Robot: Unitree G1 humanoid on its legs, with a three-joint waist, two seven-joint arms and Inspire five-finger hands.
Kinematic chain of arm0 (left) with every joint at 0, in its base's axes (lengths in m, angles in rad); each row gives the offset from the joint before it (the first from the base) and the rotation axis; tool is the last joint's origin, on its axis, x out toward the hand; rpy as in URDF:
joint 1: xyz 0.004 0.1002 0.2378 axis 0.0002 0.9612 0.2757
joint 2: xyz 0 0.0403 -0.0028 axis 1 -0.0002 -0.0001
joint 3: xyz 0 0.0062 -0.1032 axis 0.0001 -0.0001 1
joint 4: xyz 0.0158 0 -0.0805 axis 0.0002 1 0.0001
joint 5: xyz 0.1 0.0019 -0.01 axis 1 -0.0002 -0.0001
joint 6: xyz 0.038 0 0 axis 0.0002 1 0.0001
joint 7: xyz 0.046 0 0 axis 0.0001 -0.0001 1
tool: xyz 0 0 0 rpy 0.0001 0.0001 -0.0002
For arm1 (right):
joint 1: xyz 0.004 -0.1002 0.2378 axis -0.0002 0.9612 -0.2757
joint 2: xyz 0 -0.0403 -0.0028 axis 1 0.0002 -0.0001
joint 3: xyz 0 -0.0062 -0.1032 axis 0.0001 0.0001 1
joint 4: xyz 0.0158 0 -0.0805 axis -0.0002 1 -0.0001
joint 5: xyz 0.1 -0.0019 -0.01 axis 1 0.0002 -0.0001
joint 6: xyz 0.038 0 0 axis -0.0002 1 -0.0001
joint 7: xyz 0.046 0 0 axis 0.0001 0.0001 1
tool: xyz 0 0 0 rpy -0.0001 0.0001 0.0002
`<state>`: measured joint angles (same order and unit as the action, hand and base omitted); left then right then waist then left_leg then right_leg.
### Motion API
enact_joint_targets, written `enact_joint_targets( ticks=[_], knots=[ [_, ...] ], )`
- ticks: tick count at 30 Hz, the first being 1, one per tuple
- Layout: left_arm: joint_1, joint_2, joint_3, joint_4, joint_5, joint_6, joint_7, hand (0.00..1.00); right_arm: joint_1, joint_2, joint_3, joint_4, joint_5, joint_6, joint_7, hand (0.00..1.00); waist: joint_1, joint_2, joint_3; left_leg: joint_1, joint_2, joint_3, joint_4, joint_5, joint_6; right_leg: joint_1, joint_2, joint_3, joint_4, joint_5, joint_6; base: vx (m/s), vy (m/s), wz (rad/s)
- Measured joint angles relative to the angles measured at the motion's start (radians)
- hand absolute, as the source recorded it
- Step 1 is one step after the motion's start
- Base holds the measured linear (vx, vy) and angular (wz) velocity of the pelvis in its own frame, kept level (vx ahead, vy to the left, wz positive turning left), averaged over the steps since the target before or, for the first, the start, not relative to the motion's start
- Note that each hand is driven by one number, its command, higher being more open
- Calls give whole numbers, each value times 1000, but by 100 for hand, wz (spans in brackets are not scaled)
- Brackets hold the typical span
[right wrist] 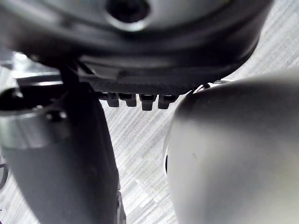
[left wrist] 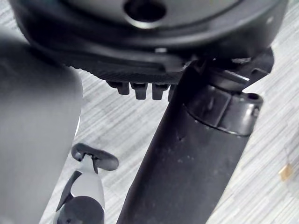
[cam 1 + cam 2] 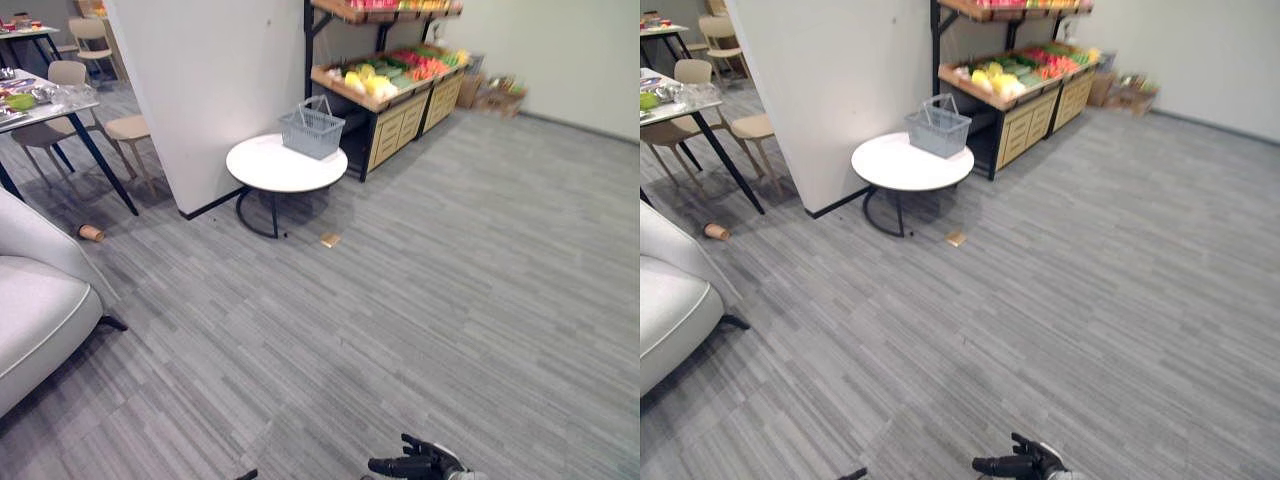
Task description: Pick vegetable in the basket
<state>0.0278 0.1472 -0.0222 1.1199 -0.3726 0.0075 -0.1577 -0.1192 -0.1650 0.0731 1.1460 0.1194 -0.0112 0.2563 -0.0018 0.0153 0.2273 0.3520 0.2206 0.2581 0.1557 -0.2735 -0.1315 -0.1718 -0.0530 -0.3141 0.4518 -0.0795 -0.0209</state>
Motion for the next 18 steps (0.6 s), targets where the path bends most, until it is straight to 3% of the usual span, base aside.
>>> enact_joint_targets(
  ticks=[3, 5, 7, 9, 10, 11, 12, 13, 14, 15, 16, 18],
  knots=[
    [3, 6, 0, -3, -2, -1, -2, 100, 5, 10, -3, -2, 1, 7, -27, 100, 0, -32, -8, 29, 2, 6, -8, 17, -18, -22, -35, -24, 140, -125, -5, 212, -202, 20],
    [6, 8, 0, -3, -13, -7, 3, 100, 5, 19, -6, -2, -2, 18, -39, 100, -2, -39, -16, 23, 9, 8, 34, 15, -24, -21, -32, -17, 153, -183, -20, 234, -202, -9],
    [4, 3, -1, -3, -20, -6, 4, 100, 13, 19, -13, -4, -2, 29, -41, 100, -8, -21, -32, -21, 39, 6, 155, 7, -43, -14, -4, -13, 140, -209, -23, 198, -220, -27],
    [12, -9, -1, -3, -26, -6, 4, 100, 28, 18, -12, -4, -4, 32, -43, 100, -9, 13, -59, -91, 107, 0, 344, 13, -35, 24, 56, -9, 79, -214, -25, 191, -229, -32],
    [18, -7, 1, -6, -33, -14, 3, 100, 46, 11, -3, -4, -4, 35, -51, 100, -11, 41, -78, -149, 159, -1, 480, 57, 20, 66, 101, -9, 22, -216, -31, 253, -204, -34],
    [26, -9, 1, -9, -39, -25, 3, 100, 55, 9, 0, -4, 0, 48, -54, 100, -10, 49, -86, -189, 191, -11, 577, 108, 42, 108, 127, -4, -26, -215, -33, 354, -191, -46],
    [28, -15, 11, -18, -54, -36, 4, 100, 56, 4, 14, -2, 2, 74, -59, 100, -11, 52, -89, -249, 201, -33, 730, 119, 38, 153, 150, 20, -74, -198, -49, 392, -96, -49],
    [28, -27, 44, -27, -60, -48, 7, 100, 58, 2, 6, 6, 6, 95, -61, 100, -11, 51, -88, -304, 200, -28, 858, 82, 39, 203, 162, 45, -121, -173, -74, 322, -63, -45],
    [27, -28, 56, -27, -70, -53, 11, 100, 59, 3, 3, 6, 7, 106, -63, 100, -10, 49, -87, -323, 191, -18, 888, 62, 42, 230, 165, 55, -142, -164, -83, 379, -31, -48],
    [24, -38, 88, -35, -87, -63, 22, 100, 65, 8, -16, 7, 5, 122, -63, 100, -6, 38, -81, -369, 152, 1, 880, 18, 46, 292, 162, 84, -192, -155, -86, 263, 0, -40],
    [24, -40, 88, -38, -94, -67, 26, 100, 68, 10, -16, 8, 4, 125, -63, 100, -3, 34, -78, -385, 133, 8, 852, 2, 47, 316, 158, 96, -209, -153, -85, 380, 11, -46],
    [20, -41, 89, -46, -101, -78, 25, 100, 68, 24, -40, 12, -2, 134, -61, 100, -1, 16, -67, -437, 52, 15, 661, -44, 42, 379, 127, 130, -248, -151, -82, 276, 52, -44]
  ],
)
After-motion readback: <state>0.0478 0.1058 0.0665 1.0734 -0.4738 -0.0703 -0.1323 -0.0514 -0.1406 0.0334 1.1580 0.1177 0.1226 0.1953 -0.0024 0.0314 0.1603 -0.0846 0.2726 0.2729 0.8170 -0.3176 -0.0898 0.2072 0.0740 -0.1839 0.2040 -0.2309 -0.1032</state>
